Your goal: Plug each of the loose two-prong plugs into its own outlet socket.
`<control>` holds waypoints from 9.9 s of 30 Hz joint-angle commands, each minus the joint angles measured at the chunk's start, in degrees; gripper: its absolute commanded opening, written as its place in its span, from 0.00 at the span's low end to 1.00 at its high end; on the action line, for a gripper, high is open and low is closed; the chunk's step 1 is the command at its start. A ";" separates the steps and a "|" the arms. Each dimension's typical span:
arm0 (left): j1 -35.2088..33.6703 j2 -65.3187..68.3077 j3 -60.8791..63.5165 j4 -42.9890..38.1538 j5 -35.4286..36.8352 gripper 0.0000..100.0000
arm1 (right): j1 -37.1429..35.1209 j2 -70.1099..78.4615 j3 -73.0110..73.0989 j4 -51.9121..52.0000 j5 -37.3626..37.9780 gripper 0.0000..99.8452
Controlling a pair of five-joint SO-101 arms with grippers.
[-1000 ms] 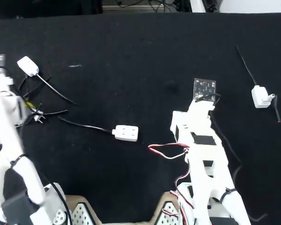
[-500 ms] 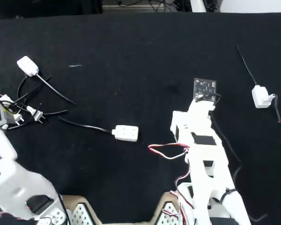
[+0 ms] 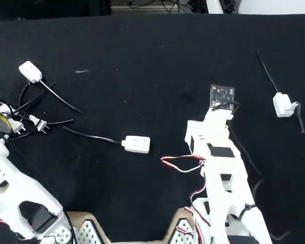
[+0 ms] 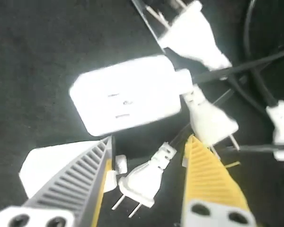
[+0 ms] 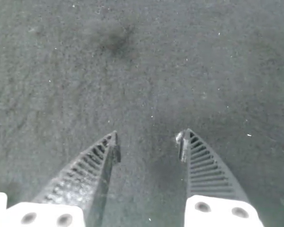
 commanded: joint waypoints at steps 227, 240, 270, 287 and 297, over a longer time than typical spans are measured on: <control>47.60 -70.15 92.70 -44.22 33.85 0.20 | -23.21 20.35 -22.81 29.89 15.47 0.20; 47.60 -70.24 92.70 -44.22 33.85 0.20 | -5.27 6.20 -19.38 41.49 27.43 0.20; 47.16 -70.24 92.88 -44.22 33.76 0.20 | -15.12 -23.52 3.56 38.15 75.08 0.20; 47.16 -70.15 92.88 -44.31 33.76 0.20 | -25.14 -6.11 -5.85 39.74 72.26 0.12; 47.16 -69.80 92.88 -44.31 33.76 0.20 | -25.14 7.43 -12.44 39.38 72.26 0.17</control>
